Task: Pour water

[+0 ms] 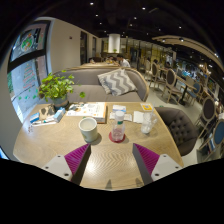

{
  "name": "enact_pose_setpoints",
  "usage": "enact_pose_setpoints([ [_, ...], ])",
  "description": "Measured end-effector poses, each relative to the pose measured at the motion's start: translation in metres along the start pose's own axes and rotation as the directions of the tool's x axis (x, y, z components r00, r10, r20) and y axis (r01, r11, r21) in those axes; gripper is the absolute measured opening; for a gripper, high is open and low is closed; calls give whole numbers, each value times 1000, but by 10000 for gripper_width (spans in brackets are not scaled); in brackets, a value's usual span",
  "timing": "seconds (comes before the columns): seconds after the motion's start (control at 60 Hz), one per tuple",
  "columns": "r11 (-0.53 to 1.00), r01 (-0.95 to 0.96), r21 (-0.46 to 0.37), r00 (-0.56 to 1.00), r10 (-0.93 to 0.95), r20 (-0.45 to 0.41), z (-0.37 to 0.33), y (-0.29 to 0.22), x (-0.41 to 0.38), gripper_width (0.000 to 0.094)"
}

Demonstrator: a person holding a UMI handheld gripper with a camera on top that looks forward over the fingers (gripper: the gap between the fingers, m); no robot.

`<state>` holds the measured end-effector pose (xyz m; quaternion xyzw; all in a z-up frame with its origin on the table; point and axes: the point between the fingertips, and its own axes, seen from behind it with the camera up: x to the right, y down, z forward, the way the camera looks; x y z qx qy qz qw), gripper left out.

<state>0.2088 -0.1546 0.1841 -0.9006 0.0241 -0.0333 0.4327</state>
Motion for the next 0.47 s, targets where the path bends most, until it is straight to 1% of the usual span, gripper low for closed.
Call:
enact_pose_setpoints([
  [0.067,1000,9,17,1000,-9,-6,-29,-1,-8,853],
  [0.183,999,27,28,999,-26,-21,-60,8,-19,853],
  [0.283,998,41,36,999,-41,-20,-77,13,-26,855],
  [0.4,1000,23,13,1000,-23,-7,-87,25,-34,856],
  [0.467,1000,22,21,1000,-22,-1,-92,24,-37,853],
])
